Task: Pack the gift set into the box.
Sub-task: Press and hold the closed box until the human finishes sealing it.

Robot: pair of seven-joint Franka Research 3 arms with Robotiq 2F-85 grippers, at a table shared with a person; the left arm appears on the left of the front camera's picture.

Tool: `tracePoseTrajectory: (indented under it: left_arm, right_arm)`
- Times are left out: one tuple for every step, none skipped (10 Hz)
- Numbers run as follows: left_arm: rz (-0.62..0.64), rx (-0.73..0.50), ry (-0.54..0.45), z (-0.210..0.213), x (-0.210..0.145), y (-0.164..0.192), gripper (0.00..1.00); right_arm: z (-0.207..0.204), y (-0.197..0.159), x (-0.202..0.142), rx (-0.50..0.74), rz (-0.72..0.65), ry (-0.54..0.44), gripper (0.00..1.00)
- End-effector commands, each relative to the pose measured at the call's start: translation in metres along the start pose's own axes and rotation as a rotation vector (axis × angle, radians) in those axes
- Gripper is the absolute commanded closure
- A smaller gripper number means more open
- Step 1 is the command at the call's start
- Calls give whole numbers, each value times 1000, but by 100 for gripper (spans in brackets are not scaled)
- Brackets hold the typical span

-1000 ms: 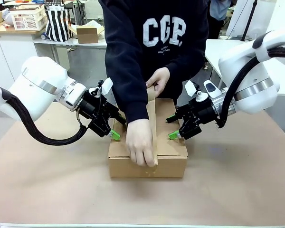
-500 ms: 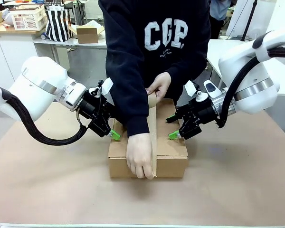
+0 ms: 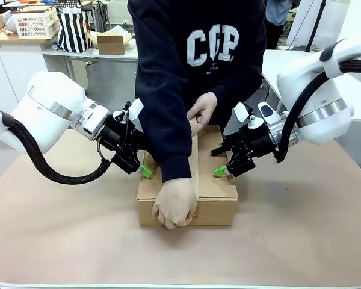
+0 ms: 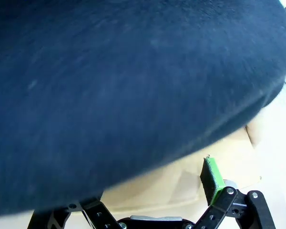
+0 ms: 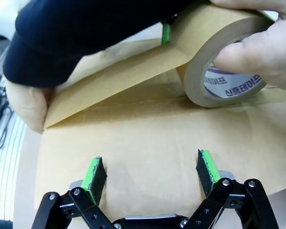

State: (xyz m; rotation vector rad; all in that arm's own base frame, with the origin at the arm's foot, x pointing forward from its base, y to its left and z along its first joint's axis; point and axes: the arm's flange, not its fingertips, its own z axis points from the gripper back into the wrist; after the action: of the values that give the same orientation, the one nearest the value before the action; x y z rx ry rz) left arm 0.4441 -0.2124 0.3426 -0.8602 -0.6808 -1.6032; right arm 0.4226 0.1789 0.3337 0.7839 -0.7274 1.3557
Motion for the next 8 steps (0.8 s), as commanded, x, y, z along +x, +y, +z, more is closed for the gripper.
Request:
tracePoseTrajectory:
  left_arm:
    - [-2, 1, -7, -1, -3, -1, 0]
    - [-2, 1, -7, -1, -3, -1, 0]
    - [-2, 1, -7, -1, -3, -1, 0]
    - [-2, 1, -7, -1, -3, -1, 0]
    - [-2, 1, -7, -1, -3, -1, 0]
    - [-2, 1, -7, -1, -3, -1, 0]
    - [-2, 1, -7, -1, -3, -1, 0]
    - [-2, 1, -7, -1, -3, -1, 0]
  right_arm:
    - [-1, -3, -1, 5, -2, 0, 0]
    - [-1, -3, -1, 5, -2, 0, 0]
    - [-1, -3, -1, 5, -2, 0, 0]
    - [-1, -3, -1, 5, -2, 0, 0]
    - [-1, -3, -1, 5, -2, 0, 0]
    - [-1, -3, -1, 5, -2, 0, 0]
    - [-1, -3, -1, 5, -2, 0, 0]
    - [-1, -3, -1, 5, -2, 0, 0]
